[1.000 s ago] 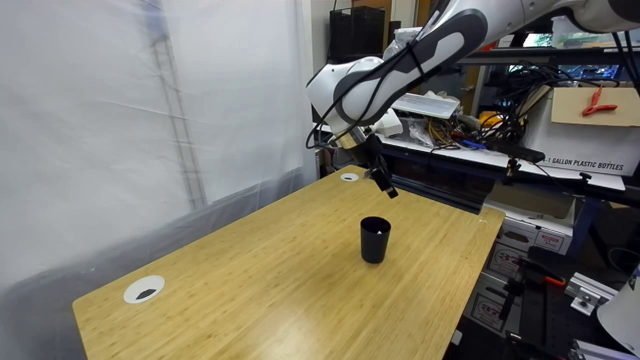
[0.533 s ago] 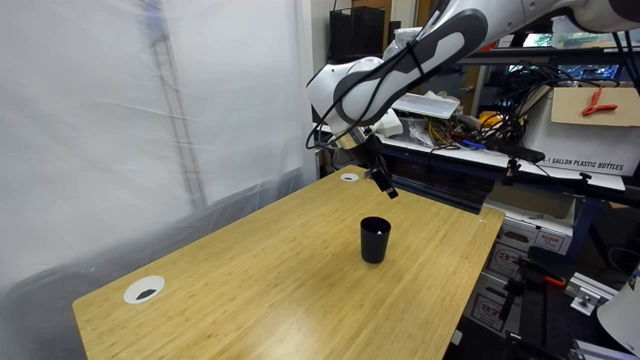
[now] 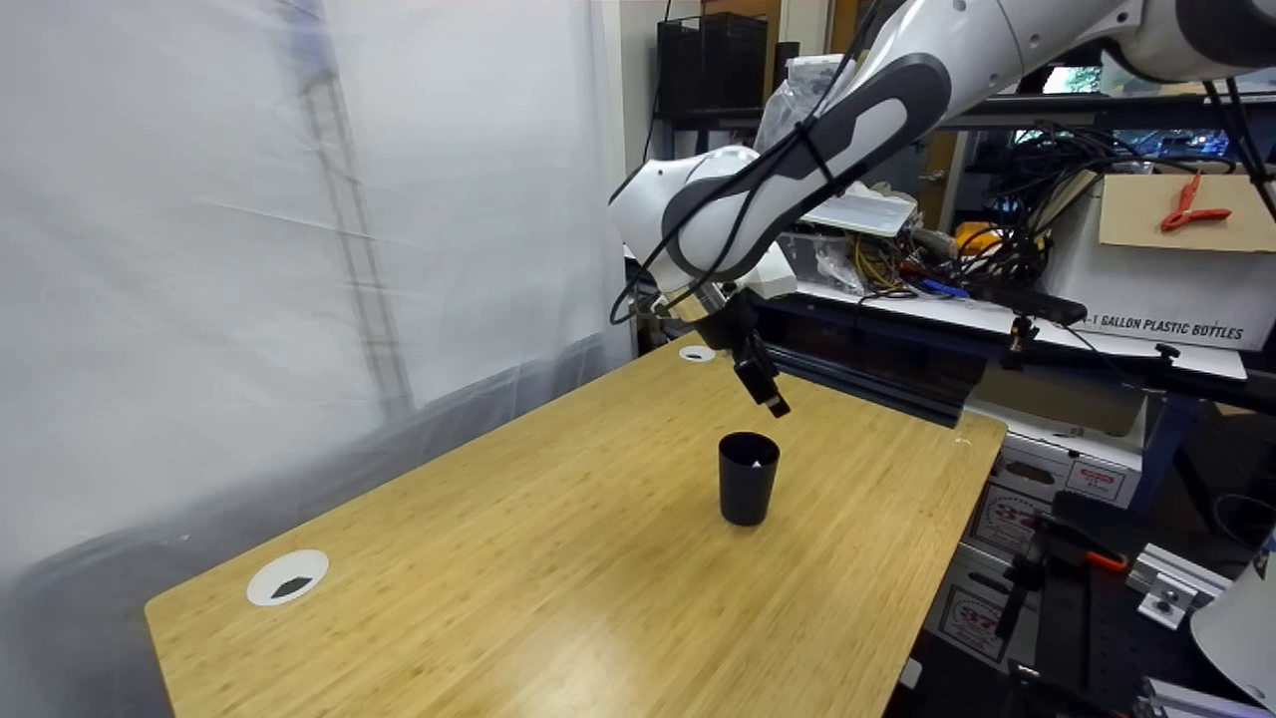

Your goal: Take the marker out of the black cup and place it on the table

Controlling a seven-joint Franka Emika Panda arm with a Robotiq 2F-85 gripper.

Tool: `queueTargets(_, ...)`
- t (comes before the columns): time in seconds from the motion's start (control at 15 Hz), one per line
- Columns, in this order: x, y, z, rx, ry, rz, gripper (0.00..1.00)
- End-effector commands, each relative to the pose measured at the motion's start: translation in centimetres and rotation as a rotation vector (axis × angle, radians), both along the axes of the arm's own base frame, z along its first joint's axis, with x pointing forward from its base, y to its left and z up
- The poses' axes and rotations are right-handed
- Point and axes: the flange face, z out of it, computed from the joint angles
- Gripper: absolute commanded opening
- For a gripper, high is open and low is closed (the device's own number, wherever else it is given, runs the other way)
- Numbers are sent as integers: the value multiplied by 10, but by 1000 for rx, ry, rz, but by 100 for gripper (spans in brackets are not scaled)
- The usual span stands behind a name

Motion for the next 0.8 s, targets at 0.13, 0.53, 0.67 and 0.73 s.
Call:
queueTargets(0.13,-1,-2,-9,27,-1,-7,100)
queueTargets(0.53,-2,0,-30,24,27,4,100)
queueTargets(0.67,-3,2,-34,26,35,10,100)
queueTargets(0.73,-3,3,-35,26,37,11,100)
